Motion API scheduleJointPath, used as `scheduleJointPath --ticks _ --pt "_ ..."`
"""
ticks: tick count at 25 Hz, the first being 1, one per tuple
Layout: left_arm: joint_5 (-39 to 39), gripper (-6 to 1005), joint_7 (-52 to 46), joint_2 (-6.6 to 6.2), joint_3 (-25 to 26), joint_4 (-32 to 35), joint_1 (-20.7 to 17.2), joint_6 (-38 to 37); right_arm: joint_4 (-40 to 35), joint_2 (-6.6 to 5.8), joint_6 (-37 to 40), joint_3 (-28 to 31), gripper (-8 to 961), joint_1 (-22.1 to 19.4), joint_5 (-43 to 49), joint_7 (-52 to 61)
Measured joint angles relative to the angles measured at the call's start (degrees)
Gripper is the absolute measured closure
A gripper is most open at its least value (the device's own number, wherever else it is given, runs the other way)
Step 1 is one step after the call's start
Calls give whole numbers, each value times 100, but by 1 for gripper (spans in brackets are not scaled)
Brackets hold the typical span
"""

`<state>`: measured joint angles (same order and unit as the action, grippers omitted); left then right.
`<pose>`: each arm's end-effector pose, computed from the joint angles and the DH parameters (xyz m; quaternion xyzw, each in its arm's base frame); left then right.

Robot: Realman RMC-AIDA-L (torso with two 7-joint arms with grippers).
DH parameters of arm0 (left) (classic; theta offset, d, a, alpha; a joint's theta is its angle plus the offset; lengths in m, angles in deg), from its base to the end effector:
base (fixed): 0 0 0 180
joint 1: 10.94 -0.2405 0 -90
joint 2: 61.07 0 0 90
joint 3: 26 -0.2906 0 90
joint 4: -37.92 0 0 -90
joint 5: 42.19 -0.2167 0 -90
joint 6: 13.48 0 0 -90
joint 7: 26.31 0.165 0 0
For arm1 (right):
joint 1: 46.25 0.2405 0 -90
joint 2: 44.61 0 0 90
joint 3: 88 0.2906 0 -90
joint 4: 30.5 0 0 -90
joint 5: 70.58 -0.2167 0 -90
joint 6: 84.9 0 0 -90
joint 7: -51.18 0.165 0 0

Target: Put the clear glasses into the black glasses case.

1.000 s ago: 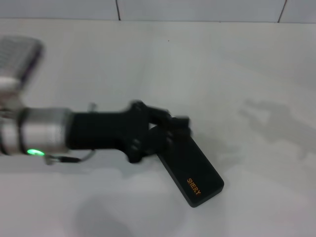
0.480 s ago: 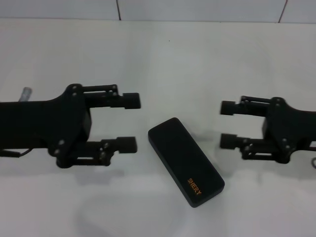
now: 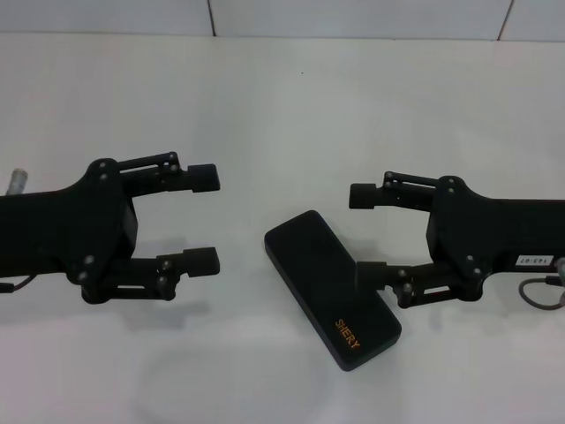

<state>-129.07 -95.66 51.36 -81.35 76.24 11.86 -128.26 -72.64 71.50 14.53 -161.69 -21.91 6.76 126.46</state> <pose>-0.2541 0.2864 0.0251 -0.9124 -0.0419 -0.4071 0.0086 0.2102 0.3060 -0.0369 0.9182 -0.0811 -0.3871 0.0196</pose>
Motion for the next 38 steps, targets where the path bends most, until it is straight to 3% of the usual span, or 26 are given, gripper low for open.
scheduleJointPath --ticks 38 --pt "-110 201 79 60 42 -229 -170 -8 205 -1 8 -216 65 -19 -326 -153"
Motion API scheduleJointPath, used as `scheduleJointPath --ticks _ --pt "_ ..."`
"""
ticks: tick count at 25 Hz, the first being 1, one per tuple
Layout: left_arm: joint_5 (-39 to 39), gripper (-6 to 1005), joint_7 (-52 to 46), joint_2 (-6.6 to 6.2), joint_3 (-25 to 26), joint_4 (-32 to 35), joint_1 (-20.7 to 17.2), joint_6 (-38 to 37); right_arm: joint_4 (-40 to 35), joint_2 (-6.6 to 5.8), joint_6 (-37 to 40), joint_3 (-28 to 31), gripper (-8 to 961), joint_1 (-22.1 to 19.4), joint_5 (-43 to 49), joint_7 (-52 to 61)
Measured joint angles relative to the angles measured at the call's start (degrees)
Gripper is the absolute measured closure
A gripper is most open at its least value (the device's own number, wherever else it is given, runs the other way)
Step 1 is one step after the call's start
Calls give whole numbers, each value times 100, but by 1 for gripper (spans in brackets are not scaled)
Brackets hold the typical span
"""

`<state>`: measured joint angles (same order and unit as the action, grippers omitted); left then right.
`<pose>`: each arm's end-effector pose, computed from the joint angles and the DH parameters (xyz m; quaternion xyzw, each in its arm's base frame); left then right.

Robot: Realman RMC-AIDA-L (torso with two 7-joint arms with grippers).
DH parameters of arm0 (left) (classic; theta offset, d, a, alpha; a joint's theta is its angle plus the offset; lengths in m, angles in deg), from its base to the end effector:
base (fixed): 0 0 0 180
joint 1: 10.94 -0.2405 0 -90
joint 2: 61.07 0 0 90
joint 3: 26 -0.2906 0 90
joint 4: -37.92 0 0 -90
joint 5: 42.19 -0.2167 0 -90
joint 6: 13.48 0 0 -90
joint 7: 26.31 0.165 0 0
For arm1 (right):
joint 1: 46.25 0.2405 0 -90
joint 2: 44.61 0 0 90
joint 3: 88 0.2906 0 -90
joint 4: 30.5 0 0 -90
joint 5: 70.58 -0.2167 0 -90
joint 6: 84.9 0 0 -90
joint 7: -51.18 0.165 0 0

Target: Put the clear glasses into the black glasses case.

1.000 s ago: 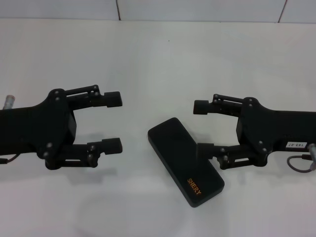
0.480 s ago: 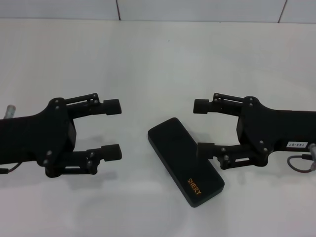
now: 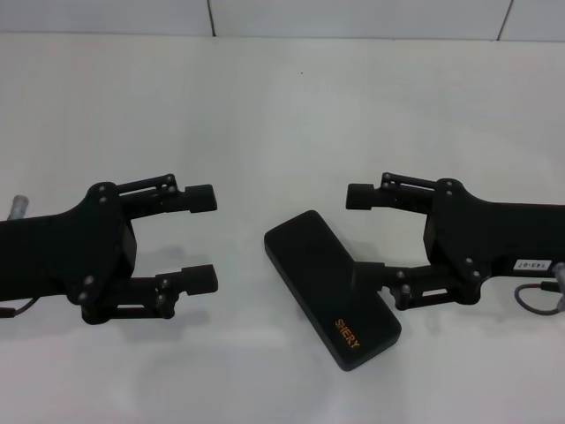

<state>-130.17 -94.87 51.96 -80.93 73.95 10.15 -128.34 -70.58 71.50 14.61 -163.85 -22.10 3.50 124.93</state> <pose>-0.2658 0.2744 0.0168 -0.9083 -0.0702 -0.4124 0.0099 0.2101 0.3020 -0.0405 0.9101 -0.0858 -0.4047 0.0222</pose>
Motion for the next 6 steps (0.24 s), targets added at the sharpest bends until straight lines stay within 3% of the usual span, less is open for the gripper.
scheduleJointPath --ticks 6 --pt "0 201 0 0 0 0 0 8 28 7 17 -6 65 -3 0 0"
